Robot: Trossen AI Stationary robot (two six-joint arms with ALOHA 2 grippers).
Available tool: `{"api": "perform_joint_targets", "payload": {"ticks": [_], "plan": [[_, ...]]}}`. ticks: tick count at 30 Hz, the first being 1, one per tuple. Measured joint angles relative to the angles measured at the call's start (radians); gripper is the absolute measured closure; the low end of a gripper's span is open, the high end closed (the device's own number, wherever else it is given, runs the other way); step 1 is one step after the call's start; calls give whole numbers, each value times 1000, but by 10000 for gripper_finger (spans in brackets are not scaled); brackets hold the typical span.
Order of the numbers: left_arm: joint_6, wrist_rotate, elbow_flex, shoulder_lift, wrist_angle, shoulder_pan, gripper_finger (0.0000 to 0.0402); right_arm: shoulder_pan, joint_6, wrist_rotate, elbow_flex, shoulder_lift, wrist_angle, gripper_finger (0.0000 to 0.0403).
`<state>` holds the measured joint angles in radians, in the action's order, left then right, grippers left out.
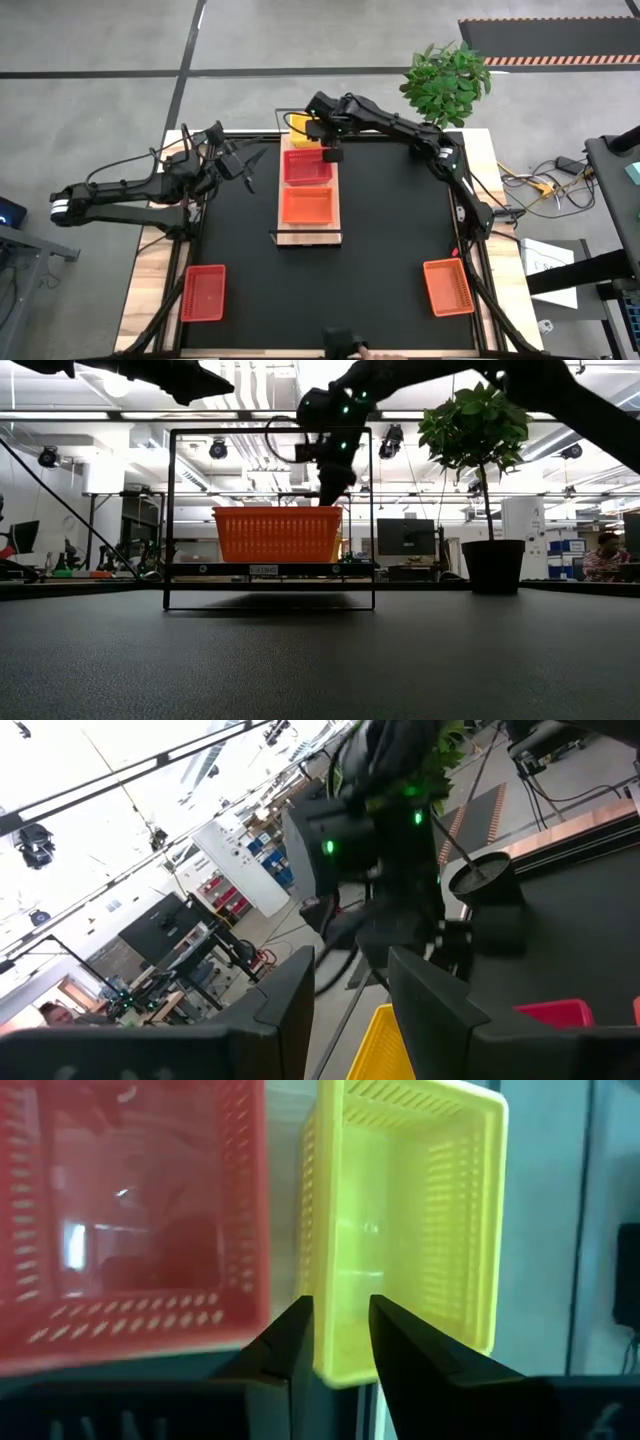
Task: Stack baskets on shelf by color
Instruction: Stack the yellow bin on top of the stacked yellow bins on the shelf
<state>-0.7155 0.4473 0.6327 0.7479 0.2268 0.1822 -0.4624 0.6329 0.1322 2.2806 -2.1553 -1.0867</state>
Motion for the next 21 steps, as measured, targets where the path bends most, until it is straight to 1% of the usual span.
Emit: {"api": "perform_joint_targets", "payload": {"ticks": [4, 8, 13, 15, 21], "plan": [[0, 0, 0, 9, -2, 0, 288, -2, -43, 7, -3, 34, -53, 332], [0, 0, 0, 40, -25, 0, 288, -27, -92, 57, -16, 40, -117, 359], [-25, 0, 3, 76, -36, 6, 288, -67, -111, 92, -92, 32, -105, 388], [-25, 1, 4, 81, -34, 9, 288, -85, -111, 96, -129, 27, -67, 393], [-27, 1, 4, 78, -33, 13, 288, -112, -62, 100, -239, 27, 128, 394]]}}
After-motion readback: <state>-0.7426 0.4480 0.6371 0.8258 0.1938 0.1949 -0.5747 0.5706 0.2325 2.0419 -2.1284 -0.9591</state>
